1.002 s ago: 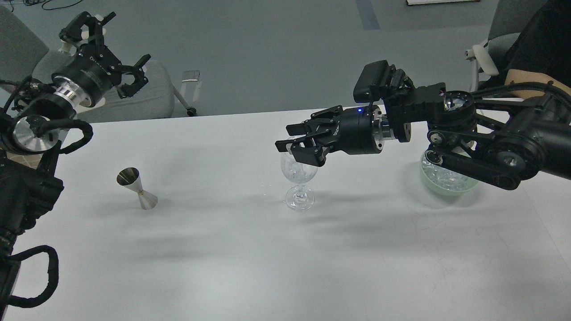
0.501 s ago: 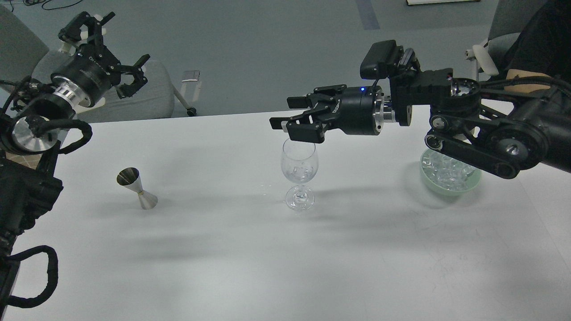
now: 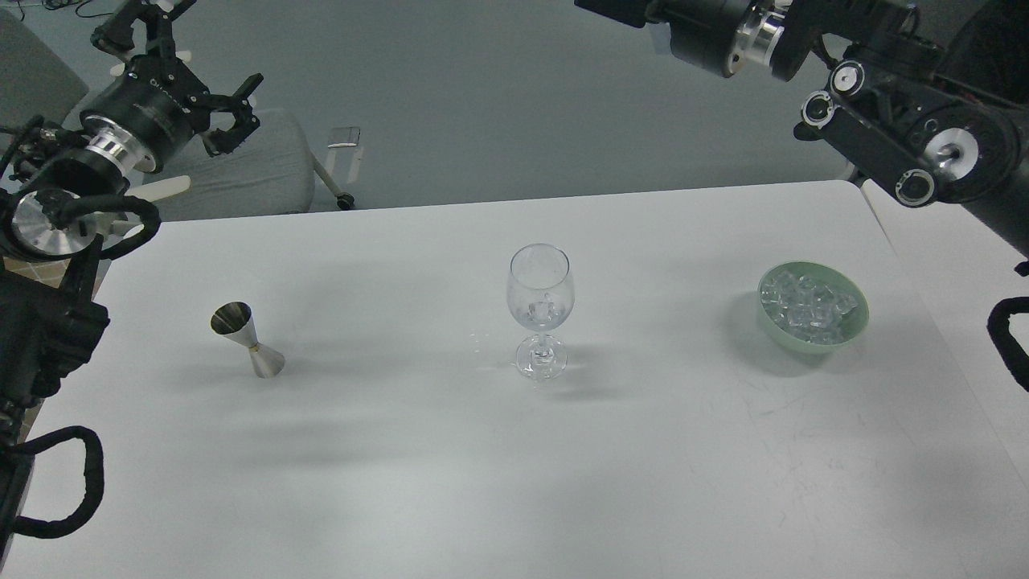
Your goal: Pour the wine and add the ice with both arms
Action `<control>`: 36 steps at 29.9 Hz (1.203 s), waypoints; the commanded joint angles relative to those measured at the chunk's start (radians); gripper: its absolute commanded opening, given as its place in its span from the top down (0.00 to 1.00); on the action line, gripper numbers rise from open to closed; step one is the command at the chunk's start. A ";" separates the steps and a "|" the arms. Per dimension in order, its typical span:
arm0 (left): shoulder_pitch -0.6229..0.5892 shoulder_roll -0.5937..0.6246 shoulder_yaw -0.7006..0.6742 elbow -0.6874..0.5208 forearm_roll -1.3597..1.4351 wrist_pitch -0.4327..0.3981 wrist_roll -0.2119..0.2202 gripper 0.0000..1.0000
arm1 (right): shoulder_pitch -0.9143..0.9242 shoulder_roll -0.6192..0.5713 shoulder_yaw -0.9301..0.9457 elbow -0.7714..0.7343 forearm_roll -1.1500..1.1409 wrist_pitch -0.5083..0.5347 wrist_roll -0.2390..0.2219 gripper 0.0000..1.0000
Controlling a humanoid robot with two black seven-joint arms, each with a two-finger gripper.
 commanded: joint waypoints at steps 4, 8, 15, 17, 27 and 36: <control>-0.030 -0.011 0.007 0.074 0.007 0.006 0.003 0.02 | 0.000 0.037 0.088 -0.135 0.233 -0.005 0.000 0.00; -0.033 -0.036 0.007 0.109 0.010 0.004 0.000 0.02 | -0.003 0.037 0.088 -0.187 0.433 -0.005 0.000 0.00; -0.042 -0.082 0.008 0.111 0.012 -0.011 -0.006 0.01 | -0.006 0.074 0.089 -0.300 0.763 0.011 0.000 0.00; -0.045 -0.106 0.007 0.111 0.006 -0.014 -0.021 0.02 | -0.012 0.086 0.089 -0.314 0.852 0.015 0.000 0.00; -0.036 -0.159 0.037 0.157 -0.003 -0.014 -0.204 0.02 | -0.046 0.093 0.093 -0.308 1.084 0.094 0.001 0.00; -0.039 -0.197 0.034 0.168 -0.040 -0.014 -0.213 0.02 | -0.101 0.138 0.234 -0.306 1.135 0.160 0.012 0.00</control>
